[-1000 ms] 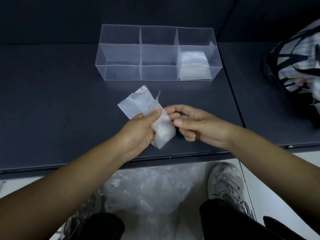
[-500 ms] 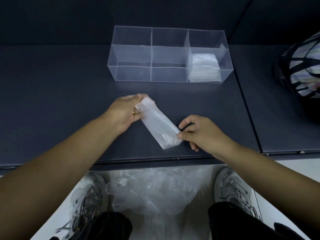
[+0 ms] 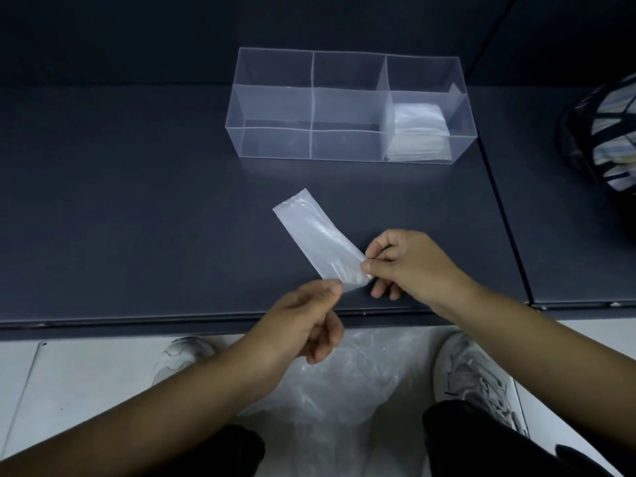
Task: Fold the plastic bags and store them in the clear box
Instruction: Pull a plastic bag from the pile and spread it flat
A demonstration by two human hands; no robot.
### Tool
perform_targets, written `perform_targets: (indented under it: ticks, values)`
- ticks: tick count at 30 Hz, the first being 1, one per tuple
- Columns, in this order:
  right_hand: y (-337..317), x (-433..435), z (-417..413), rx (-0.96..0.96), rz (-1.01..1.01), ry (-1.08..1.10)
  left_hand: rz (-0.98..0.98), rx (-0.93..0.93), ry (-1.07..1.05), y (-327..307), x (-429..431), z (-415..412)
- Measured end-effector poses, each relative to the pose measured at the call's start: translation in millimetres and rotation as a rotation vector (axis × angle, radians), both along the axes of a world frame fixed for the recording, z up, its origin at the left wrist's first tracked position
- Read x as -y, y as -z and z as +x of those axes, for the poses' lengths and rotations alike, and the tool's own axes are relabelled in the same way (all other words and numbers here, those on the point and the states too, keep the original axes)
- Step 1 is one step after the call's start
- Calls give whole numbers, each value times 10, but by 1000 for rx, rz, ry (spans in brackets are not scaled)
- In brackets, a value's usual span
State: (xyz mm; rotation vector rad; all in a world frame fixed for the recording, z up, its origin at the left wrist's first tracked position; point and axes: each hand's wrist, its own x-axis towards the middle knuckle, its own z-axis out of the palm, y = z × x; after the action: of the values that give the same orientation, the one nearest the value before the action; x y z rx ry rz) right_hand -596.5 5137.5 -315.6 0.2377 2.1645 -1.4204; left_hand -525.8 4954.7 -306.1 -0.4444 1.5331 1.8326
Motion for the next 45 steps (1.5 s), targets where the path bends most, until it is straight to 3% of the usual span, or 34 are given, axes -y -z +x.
perform_targets:
  ticks: [5, 7, 8, 12, 15, 18, 25, 27, 30, 33, 39, 43, 45]
  values:
    - [-8, 14, -1, 3, -1, 9, -65, 34, 40, 11, 96, 70]
    - [-9, 16, -6, 9, 2, 4, -159, -58, 29, 28, 132, 88]
    - [-8, 18, -10, 11, 5, 0, -262, -195, 36, 41, 138, 99]
    - [-24, 36, -24, 13, 9, -15, -812, -1053, 257, 77, 95, 8]
    - [-52, 56, -14, 6, 30, -27, -970, -1238, 501, 189, 32, -70]
    - [-102, 63, -6, 33, 38, -19, -1044, -1294, 552, 290, 26, -51]
    - [-399, -27, 52, 343, -272, 121, -957, -1327, 334, 286, 50, -130]
    - [-459, -89, 47, 203, -173, 10, -915, -1308, 305, 228, 73, -148]
    - [-494, -193, -48, -278, 185, -407, -845, -1243, 271, 153, 102, -167]
    - [-393, -105, -114, -359, 178, -642, -799, -1157, 261, 80, 124, -217]
    - [-98, 74, -185, -404, 90, -382, -761, -905, 307, 50, 147, -475]
    - [-45, 133, -283, -303, 54, -230, -395, -443, 0, 34, 144, -764]
    - [-29, 183, -356, -267, 102, -207, -369, -374, -100, 54, 182, -850]
